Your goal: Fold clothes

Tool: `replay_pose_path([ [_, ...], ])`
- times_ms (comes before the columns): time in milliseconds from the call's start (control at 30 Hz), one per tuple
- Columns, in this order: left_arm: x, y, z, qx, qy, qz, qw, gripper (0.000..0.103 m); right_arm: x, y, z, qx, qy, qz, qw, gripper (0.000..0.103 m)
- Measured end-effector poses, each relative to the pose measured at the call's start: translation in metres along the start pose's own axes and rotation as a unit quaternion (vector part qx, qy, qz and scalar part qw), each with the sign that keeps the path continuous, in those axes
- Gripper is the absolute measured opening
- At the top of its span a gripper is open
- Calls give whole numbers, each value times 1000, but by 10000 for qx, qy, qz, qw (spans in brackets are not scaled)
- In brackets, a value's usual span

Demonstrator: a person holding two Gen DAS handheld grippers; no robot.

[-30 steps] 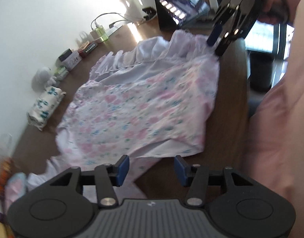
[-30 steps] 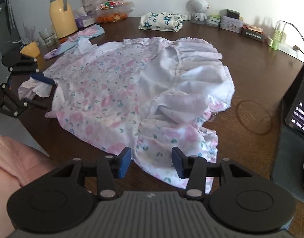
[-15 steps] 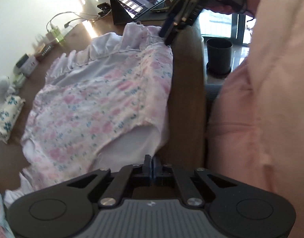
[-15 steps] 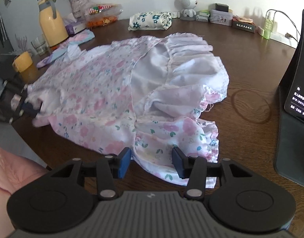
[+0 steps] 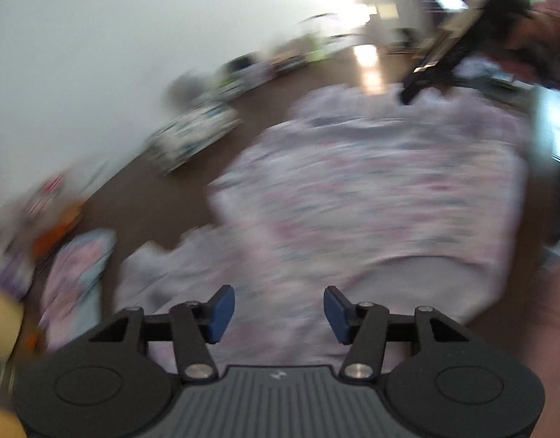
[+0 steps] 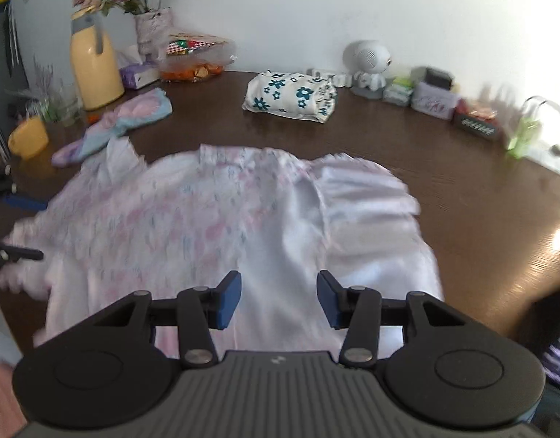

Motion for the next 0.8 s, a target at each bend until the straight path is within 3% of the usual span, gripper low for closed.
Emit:
replay_pose_path([
  [100,-38,22,1,-247,-594,305,9975,54,-2,37,34,-161,79,94,9998,47],
  [267,-91,67,6,-480,-905,469,9936,58,4,101,72,-589,184,-196,9979,47],
  [433,-108,104,18,-489,-777,-128,9957,58,28,141,85,-802,893,-27,9928,50],
  [567,-108,126,20,-530,-522,-405,9964,58,37,157,88,-793,1184,173,9896,50],
  [600,-108,131,19,-562,-519,-458,9960,52,38,158,90,-770,1239,225,9890,47],
  [667,-110,136,20,-550,-574,-642,9948,37,41,161,93,-729,1367,324,9874,24],
  [700,-111,136,21,-561,-610,-684,9942,10,43,163,94,-717,1418,349,9867,11],
  [733,-112,138,21,-586,-565,-561,9951,3,46,165,96,-693,1444,333,9865,7],
  [800,-112,140,22,-637,-427,-233,9968,3,51,169,100,-605,1456,253,9872,2],
])
Point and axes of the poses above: each gripper's, at about its wrist camera, not at the fingertips, and y roughly the way its jaws point, x to its right, z to its top, the point moved 4 cm from there along y, roughly the way its jaws point, and after that the axes turned 5 degrees about z, right-handed, at the moved point
